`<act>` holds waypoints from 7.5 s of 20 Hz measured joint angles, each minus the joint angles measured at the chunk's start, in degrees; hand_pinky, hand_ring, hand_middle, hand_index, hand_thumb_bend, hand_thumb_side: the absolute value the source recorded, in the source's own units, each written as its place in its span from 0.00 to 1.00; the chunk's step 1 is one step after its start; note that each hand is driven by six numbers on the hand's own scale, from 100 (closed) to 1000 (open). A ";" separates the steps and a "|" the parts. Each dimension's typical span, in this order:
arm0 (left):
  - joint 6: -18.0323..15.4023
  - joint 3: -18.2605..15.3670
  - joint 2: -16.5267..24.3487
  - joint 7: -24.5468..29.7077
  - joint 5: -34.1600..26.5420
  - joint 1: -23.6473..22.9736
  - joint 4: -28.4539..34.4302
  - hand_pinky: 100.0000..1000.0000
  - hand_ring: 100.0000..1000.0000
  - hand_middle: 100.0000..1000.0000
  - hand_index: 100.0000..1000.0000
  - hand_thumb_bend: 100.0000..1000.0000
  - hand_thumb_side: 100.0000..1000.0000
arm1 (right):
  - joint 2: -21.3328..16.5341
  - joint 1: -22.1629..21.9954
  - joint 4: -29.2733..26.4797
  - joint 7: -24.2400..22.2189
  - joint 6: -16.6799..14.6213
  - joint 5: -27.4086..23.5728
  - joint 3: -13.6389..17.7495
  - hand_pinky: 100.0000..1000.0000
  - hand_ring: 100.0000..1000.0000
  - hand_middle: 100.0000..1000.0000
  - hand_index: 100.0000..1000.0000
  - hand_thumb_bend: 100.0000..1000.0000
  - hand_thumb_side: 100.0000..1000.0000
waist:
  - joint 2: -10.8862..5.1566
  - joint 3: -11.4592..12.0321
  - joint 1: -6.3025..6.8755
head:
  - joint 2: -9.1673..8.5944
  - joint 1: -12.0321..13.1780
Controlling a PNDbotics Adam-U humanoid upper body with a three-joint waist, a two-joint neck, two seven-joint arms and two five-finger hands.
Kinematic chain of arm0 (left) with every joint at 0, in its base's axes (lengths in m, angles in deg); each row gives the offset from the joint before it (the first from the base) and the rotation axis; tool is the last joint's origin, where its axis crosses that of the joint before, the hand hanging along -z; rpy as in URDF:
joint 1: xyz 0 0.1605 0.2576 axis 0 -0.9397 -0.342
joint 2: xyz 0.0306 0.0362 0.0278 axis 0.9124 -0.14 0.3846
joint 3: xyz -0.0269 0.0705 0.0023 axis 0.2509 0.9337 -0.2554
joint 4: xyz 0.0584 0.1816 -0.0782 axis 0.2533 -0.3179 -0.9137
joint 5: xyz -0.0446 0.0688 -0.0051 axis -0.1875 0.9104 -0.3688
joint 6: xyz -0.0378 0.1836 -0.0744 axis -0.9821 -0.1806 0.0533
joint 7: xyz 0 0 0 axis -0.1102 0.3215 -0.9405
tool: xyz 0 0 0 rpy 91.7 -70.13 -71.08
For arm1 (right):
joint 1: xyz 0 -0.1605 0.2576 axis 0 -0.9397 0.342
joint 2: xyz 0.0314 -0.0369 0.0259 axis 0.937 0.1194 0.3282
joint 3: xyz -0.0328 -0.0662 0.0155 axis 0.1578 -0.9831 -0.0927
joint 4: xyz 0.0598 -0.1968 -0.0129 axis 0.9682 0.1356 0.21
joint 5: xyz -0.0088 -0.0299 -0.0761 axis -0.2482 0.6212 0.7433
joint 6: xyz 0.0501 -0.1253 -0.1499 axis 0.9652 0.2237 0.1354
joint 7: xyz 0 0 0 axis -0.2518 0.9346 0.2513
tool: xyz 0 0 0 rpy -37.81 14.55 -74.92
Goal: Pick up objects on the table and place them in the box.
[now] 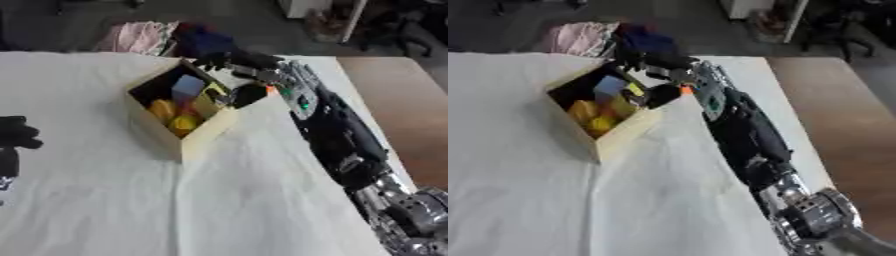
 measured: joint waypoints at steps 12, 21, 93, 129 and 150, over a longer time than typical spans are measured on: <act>0.04 -0.02 0.00 -0.08 0.32 -0.05 0.00 0.80 0.65 0.64 0.81 0.00 0.48 | -5.36 -1.21 1.02 8.41 5.64 -5.48 5.74 0.78 0.85 0.94 0.99 0.00 0.38 | 0.06 -0.65 -0.13 | -0.18 0.80; -0.08 0.16 0.01 0.10 0.62 0.92 0.00 0.80 0.65 0.64 0.81 0.00 0.48 | -7.48 -2.19 8.07 20.38 13.31 -1.18 10.17 0.87 0.95 0.98 0.99 0.00 0.36 | 1.29 2.38 -1.59 | -1.85 0.92; -0.46 0.72 0.05 1.21 0.98 1.86 0.00 0.81 0.65 0.64 0.81 0.00 0.48 | -7.33 -3.16 11.89 42.25 20.53 6.03 11.15 0.00 0.23 0.17 0.25 0.00 0.00 | 2.76 4.57 -2.62 | -5.02 -0.61; 0.19 0.68 0.05 1.87 0.35 -0.36 0.00 0.81 0.66 0.65 0.81 0.00 0.48 | -6.39 -2.50 -16.78 1.67 -1.87 -16.25 -7.40 0.63 0.72 0.96 0.97 0.00 0.01 | 0.60 1.23 -2.58 | -3.24 0.17; 0.17 -0.75 -1.55 -2.89 -1.47 -7.75 -0.20 0.80 0.65 0.66 0.81 0.00 0.50 | -3.64 -33.72 -47.55 11.91 19.90 -49.81 4.87 0.49 0.58 0.71 0.80 0.00 0.45 | -7.54 -9.94 -0.67 | 4.75 9.14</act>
